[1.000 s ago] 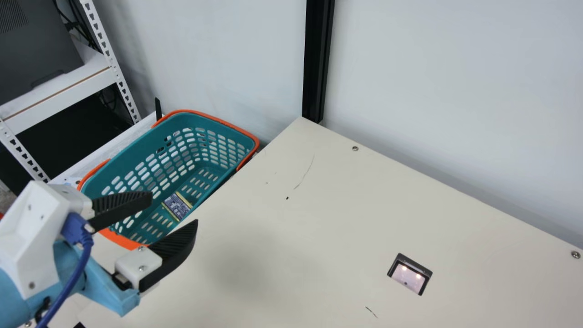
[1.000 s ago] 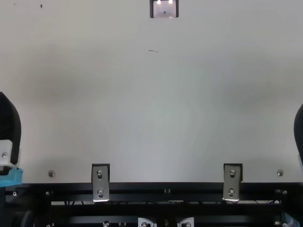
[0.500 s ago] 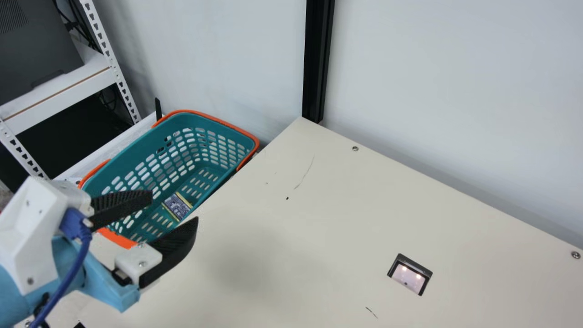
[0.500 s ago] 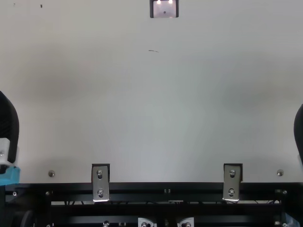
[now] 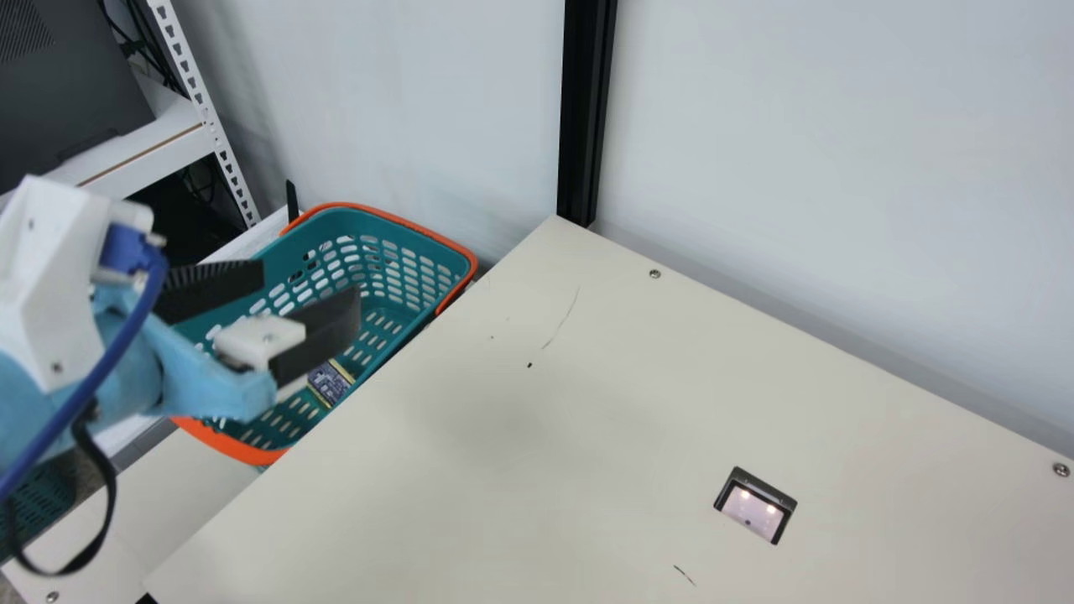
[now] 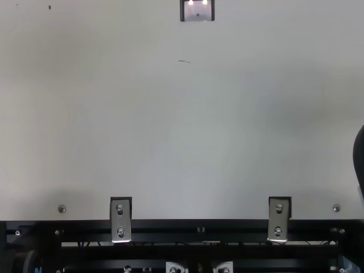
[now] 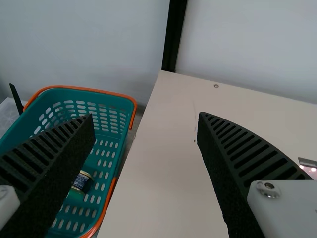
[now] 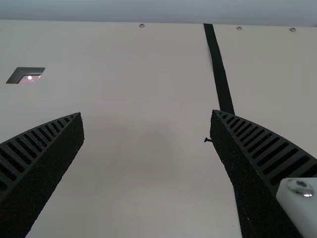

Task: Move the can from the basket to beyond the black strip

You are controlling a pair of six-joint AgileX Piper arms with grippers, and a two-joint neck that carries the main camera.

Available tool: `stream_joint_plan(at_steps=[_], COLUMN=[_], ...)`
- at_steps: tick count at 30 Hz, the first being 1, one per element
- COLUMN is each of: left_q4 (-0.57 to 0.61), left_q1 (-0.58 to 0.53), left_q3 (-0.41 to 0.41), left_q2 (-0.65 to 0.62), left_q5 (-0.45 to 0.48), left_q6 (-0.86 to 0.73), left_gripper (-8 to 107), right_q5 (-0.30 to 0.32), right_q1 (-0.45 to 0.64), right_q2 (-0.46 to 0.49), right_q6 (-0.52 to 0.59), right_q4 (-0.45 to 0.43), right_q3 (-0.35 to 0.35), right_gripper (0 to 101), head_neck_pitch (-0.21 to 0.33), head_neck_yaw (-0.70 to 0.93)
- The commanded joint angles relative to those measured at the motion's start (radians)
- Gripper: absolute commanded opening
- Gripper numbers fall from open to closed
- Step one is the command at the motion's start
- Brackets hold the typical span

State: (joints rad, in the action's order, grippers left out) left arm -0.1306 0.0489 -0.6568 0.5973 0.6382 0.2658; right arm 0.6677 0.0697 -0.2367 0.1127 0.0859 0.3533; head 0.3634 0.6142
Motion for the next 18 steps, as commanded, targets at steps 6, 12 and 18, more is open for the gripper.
stream_joint_plan(at_steps=[6,12,18], left_q4=[0.019,0.099,0.168], left_q1=[0.061,0.154,0.268], left_q3=[-0.152,-0.271,-0.376], left_q2=[0.224,0.381,0.532], left_q5=[0.019,0.049,0.077], left_q6=[-0.026,-0.105,-0.161], left_gripper=[90,90,90], right_q5=[0.000,0.000,0.000], right_q1=[0.000,0.000,0.000], right_q2=[0.000,0.000,0.000], right_q6=[0.000,0.000,0.000], right_q4=[0.000,0.000,0.000], right_q3=[0.000,0.000,0.000], right_gripper=[101,101,101], head_neck_pitch=[0.070,0.070,0.070], head_neck_yaw=[0.034,0.034,0.034])
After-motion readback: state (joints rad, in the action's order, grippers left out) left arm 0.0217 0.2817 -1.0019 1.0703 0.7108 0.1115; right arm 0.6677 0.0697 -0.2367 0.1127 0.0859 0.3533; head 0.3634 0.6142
